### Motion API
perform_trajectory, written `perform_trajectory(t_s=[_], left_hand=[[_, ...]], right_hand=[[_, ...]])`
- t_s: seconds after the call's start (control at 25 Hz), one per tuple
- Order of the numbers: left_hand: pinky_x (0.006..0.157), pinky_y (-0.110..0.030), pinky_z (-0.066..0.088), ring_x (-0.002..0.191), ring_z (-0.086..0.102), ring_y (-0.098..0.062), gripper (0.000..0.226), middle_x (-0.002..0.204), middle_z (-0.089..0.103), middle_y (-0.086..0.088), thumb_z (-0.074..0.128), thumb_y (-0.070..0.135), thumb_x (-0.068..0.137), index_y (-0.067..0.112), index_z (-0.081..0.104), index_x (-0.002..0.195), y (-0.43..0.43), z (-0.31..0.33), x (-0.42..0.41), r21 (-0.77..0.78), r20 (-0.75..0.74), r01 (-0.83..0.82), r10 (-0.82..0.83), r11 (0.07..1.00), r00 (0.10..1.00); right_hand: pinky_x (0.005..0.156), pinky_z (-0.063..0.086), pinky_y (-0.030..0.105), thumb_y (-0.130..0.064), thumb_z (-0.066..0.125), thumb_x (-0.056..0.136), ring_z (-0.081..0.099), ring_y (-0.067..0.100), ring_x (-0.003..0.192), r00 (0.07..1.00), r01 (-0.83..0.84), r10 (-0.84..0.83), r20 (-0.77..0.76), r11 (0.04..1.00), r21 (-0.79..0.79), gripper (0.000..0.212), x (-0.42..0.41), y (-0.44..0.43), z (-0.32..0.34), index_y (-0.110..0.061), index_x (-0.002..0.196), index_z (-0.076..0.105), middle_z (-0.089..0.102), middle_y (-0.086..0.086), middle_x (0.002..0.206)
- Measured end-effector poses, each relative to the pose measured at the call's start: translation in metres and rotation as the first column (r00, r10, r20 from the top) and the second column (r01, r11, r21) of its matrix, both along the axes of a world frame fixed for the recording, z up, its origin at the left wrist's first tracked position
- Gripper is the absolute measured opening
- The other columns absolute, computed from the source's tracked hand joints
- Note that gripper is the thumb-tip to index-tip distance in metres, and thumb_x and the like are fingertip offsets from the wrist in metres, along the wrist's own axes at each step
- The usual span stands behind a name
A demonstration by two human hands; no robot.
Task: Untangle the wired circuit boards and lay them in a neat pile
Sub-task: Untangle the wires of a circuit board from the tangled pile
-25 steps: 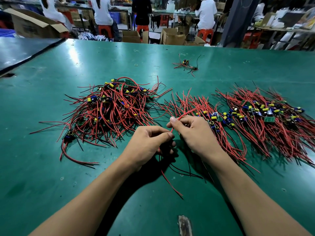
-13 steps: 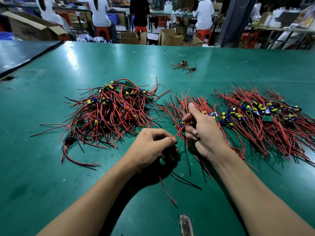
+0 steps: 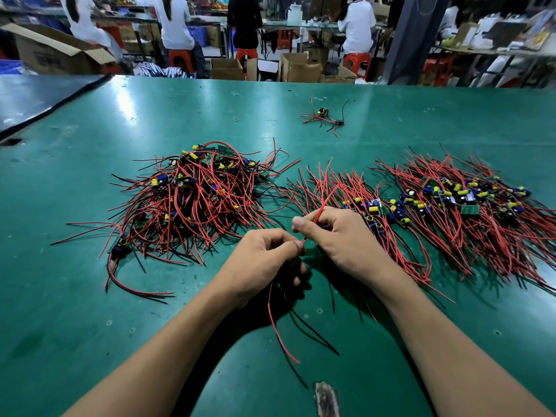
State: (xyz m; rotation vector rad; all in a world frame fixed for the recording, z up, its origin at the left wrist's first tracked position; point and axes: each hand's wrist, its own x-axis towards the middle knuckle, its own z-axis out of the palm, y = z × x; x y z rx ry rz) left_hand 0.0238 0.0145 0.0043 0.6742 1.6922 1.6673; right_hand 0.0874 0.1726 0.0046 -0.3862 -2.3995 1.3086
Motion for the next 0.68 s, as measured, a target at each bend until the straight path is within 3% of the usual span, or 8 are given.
perform_trajectory(t_s=[0.08,0.24,0.36,0.52,0.6,0.68], left_hand=[[0.047,-0.025,0.051,0.046,0.059,-0.019,0.017,0.064,0.068,-0.013,0.057,0.007,0.095,0.003,0.061,0.08,-0.001,0.0,-0.002,-0.003,0.003,0.036,-0.036,0.999,0.999],[0.049,-0.025,0.05,0.048,0.059,-0.021,0.015,0.066,0.068,-0.013,0.058,0.009,0.095,0.003,0.06,0.082,-0.002,0.001,-0.005,-0.015,-0.015,0.078,-0.078,0.997,0.997],[0.049,-0.024,0.048,0.047,0.058,-0.022,0.017,0.066,0.068,-0.013,0.059,0.01,0.095,0.004,0.06,0.079,-0.003,0.001,-0.005,-0.01,-0.026,0.079,-0.079,0.997,0.997],[0.05,-0.024,0.048,0.048,0.058,-0.023,0.017,0.066,0.069,-0.013,0.06,0.01,0.094,0.004,0.061,0.078,-0.003,0.001,-0.004,-0.01,-0.065,0.084,-0.084,0.996,0.994],[0.052,-0.026,0.047,0.05,0.057,-0.023,0.017,0.067,0.068,-0.013,0.06,0.011,0.094,0.003,0.061,0.079,-0.002,0.002,-0.004,-0.008,-0.065,0.085,-0.085,0.996,0.994],[0.054,-0.027,0.047,0.051,0.057,-0.024,0.017,0.067,0.068,-0.014,0.06,0.01,0.094,0.004,0.062,0.079,-0.003,0.001,-0.004,-0.005,-0.054,0.087,-0.087,0.996,0.995]], right_hand=[[0.067,0.039,0.011,-0.035,0.068,0.094,0.058,-0.005,0.069,0.999,0.024,-0.022,-0.025,0.997,0.07,0.032,0.0,0.002,0.001,-0.006,0.082,0.077,0.069,-0.007,0.082],[0.074,0.037,0.006,-0.028,0.066,0.096,0.059,-0.007,0.077,0.993,0.086,-0.067,-0.095,0.974,0.208,0.037,0.0,0.006,0.002,0.001,0.073,0.073,0.068,-0.004,0.087],[0.076,0.036,0.003,-0.026,0.067,0.096,0.059,-0.007,0.079,0.976,0.162,-0.12,-0.184,0.959,0.232,0.027,0.001,0.011,0.006,-0.008,0.077,0.076,0.067,-0.002,0.088],[0.071,0.039,0.01,-0.029,0.064,0.098,0.059,0.006,0.074,0.94,0.27,-0.198,-0.279,0.93,0.25,0.033,0.001,0.02,0.003,-0.016,0.068,0.066,0.067,0.004,0.083],[0.069,0.041,0.022,-0.034,0.056,0.102,0.06,0.013,0.072,0.93,0.303,-0.225,-0.29,0.917,0.259,0.046,0.001,0.021,0.001,-0.007,0.066,0.064,0.063,0.003,0.076],[0.066,0.038,0.019,-0.043,0.047,0.103,0.057,0.002,0.068,0.931,0.315,-0.256,-0.259,0.923,0.22,0.05,0.0,0.021,0.001,-0.009,0.077,0.074,0.058,-0.009,0.07]])
